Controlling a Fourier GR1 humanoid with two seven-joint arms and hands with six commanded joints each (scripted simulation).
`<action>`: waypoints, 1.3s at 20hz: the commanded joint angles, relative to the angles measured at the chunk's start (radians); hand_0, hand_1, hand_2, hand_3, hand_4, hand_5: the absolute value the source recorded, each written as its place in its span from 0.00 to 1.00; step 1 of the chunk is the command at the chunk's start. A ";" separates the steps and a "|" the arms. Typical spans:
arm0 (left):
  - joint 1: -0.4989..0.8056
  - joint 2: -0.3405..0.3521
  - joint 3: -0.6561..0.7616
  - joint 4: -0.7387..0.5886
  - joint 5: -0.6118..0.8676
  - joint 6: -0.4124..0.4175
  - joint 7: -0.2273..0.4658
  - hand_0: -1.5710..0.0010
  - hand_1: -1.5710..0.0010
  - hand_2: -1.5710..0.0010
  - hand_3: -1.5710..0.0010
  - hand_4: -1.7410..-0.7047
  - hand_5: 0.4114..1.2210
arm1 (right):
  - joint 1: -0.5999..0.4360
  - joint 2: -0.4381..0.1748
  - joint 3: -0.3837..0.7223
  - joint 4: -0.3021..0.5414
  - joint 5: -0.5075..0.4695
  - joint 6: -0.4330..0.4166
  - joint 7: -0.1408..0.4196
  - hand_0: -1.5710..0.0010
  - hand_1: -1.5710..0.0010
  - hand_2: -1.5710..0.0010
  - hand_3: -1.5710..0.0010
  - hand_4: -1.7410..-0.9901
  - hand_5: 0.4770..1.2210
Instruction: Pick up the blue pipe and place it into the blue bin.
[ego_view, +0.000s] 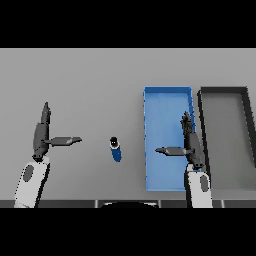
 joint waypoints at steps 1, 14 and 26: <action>0.004 0.000 -0.001 -0.004 -0.001 0.001 -0.007 1.00 1.00 1.00 1.00 0.64 0.22 | 0.004 0.000 0.001 -0.003 0.000 0.000 -0.003 1.00 1.00 1.00 1.00 0.69 0.19; 0.057 0.214 -0.081 -0.079 0.038 -0.345 -0.085 1.00 1.00 1.00 1.00 0.64 0.23 | 0.153 -0.114 0.125 -0.175 0.167 0.055 -0.062 1.00 1.00 1.00 1.00 0.73 0.18; 0.108 0.174 -0.280 -0.238 -0.025 -0.485 -0.072 1.00 1.00 1.00 1.00 0.55 0.09 | 0.144 -0.127 0.125 -0.174 0.171 0.063 -0.057 1.00 1.00 1.00 1.00 0.70 0.18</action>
